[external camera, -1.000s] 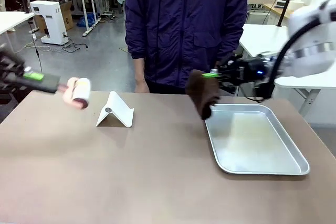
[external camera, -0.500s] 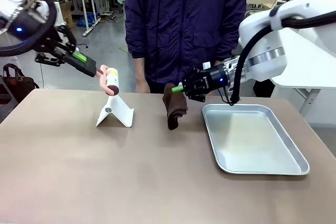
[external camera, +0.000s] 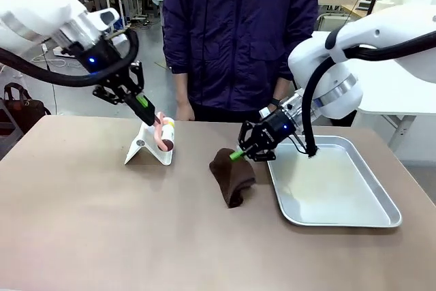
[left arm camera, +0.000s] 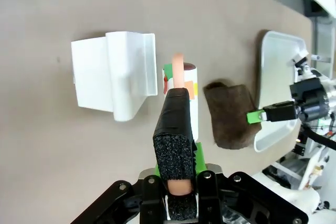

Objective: Clean the surface of the table.
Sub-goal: Return the Lint Roller and towel to their original positions.

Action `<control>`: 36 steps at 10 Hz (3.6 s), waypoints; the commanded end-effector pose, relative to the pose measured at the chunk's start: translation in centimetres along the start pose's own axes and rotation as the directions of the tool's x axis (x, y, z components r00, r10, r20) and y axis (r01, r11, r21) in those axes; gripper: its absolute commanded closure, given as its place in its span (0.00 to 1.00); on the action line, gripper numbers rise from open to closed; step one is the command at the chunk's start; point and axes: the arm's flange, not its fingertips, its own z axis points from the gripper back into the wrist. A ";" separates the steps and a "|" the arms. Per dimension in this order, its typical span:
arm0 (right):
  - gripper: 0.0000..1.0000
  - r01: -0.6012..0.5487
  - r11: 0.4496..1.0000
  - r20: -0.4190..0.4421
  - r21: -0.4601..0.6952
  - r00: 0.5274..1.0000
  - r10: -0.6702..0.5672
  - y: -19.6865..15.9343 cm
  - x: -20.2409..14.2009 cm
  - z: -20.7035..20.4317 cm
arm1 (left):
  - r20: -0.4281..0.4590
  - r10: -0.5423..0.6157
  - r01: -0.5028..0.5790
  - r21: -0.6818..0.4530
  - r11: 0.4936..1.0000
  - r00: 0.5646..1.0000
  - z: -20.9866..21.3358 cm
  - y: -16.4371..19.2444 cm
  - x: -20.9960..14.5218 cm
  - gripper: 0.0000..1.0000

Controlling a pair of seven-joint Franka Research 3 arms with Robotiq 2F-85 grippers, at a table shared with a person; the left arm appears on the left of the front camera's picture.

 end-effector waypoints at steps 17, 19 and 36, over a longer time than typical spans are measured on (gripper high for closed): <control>0.90 0.195 0.975 0.240 -0.107 0.957 -0.165 -0.3 0.1 -0.2 | -0.013 -0.064 0.065 0.083 0.994 0.998 -4.5 0.6 2.0 0.78; 0.90 0.204 0.971 0.274 -0.126 0.948 -0.163 -0.2 0.2 -0.4 | 0.003 -0.031 0.031 0.078 0.996 1.000 -5.0 0.5 2.5 0.78; 0.00 0.223 0.966 0.223 -0.128 0.956 -0.191 -1.3 0.8 -1.0 | -0.030 0.052 -0.046 0.174 0.984 0.998 -6.0 1.8 4.3 0.00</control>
